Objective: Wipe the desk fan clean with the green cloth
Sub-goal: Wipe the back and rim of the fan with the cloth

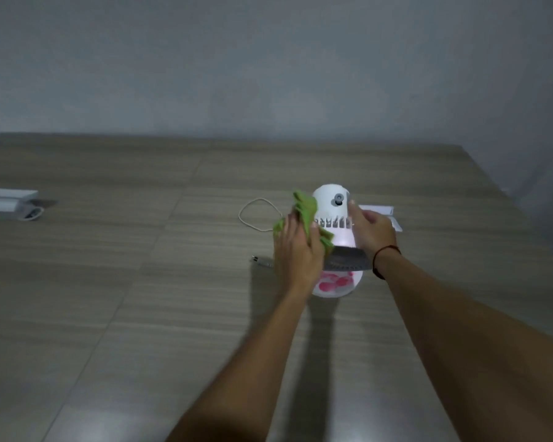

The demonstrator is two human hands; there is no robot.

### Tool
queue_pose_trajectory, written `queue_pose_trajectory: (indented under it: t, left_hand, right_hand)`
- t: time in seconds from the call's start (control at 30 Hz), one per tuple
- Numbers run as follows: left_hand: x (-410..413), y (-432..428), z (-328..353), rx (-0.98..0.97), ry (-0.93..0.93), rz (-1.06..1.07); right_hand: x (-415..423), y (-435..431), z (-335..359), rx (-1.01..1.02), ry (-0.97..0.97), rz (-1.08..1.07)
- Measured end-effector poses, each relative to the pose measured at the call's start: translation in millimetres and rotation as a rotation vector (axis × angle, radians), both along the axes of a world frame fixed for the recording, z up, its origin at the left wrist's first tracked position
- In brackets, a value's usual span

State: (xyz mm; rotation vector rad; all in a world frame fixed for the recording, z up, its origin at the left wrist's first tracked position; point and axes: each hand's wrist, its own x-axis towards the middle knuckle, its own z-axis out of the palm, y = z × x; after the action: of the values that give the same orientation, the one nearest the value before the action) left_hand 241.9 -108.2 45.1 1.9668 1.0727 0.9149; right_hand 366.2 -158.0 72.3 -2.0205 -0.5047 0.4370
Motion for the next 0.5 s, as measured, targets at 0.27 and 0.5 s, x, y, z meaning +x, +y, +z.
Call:
queue_pose_trajectory:
  t: [0.27, 0.5]
  left_hand:
    - [51.5, -64.0, 30.9, 0.201, 0.253, -0.226]
    - [23.4, -30.3, 67.2, -0.256, -0.283, -0.214]
  right_hand:
    - [22.2, -27.7, 24.9, 0.446, 0.788, 0.209]
    - [15.4, -35.4, 29.2, 0.288, 0.096, -0.207]
